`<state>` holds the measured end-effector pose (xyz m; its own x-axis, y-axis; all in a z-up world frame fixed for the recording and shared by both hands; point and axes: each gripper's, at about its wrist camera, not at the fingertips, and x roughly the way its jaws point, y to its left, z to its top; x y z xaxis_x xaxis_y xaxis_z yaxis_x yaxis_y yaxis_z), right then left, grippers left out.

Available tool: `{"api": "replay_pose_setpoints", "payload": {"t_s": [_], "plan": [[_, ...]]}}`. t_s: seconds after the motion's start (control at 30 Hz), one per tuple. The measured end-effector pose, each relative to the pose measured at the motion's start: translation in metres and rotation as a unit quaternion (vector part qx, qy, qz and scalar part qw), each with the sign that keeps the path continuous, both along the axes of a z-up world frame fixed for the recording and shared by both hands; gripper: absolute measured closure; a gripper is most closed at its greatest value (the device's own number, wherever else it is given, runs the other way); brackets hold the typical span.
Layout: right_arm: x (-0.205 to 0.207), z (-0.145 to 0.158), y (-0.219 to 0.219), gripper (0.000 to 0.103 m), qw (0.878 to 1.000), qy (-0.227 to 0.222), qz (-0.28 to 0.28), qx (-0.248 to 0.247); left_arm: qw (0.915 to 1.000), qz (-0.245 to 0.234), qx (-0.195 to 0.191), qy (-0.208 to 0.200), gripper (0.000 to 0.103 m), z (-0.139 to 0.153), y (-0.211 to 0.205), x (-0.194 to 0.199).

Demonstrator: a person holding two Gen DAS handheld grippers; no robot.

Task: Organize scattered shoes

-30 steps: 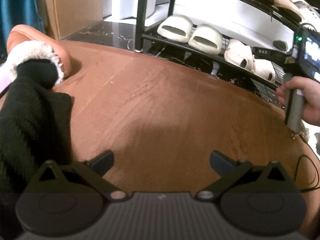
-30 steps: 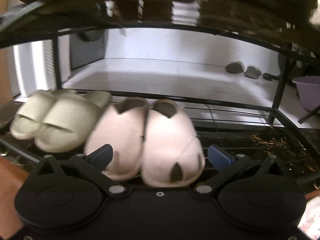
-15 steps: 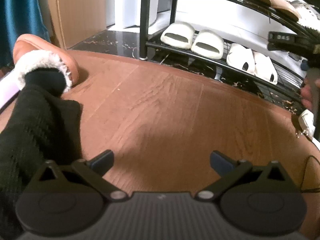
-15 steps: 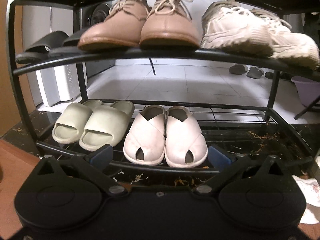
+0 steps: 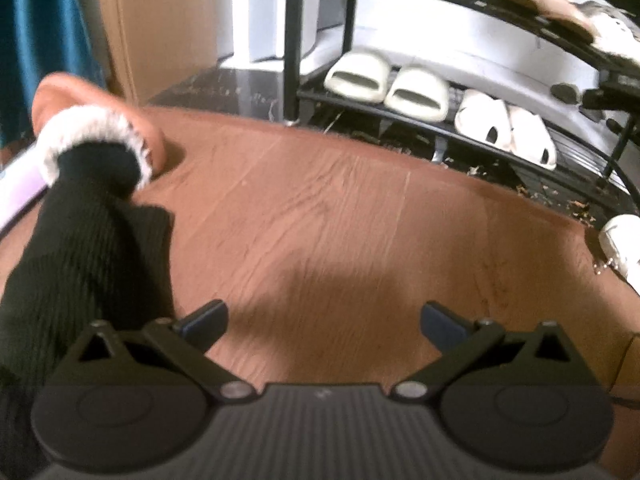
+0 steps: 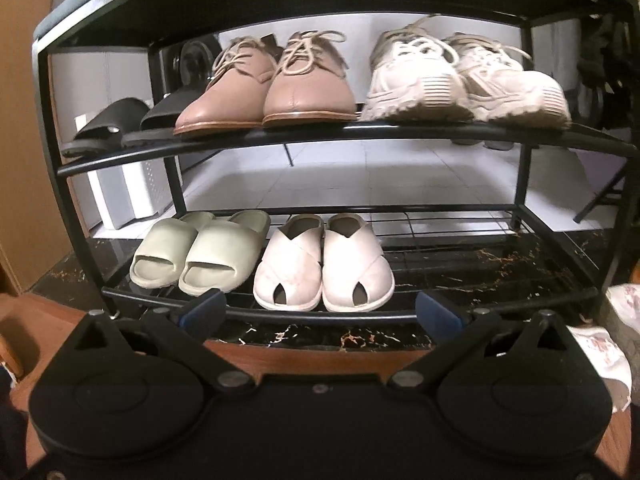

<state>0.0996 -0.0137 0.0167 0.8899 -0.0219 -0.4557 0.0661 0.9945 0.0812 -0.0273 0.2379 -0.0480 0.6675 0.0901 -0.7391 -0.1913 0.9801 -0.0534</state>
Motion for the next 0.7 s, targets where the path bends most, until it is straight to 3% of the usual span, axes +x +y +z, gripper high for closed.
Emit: {"api": "replay_pose_setpoints", "payload": {"t_s": [0.2, 0.7], "plan": [[-0.012, 0.006, -0.005, 0.000, 1.000, -0.006, -0.003, 0.012, 0.9997, -0.011, 0.020, -0.013, 0.001, 0.004, -0.007, -0.004], [-0.049, 0.001, 0.006, 0.000, 1.000, -0.003, 0.005, 0.011, 0.9994, -0.030, 0.018, -0.005, 0.001, 0.000, -0.012, -0.004]]}}
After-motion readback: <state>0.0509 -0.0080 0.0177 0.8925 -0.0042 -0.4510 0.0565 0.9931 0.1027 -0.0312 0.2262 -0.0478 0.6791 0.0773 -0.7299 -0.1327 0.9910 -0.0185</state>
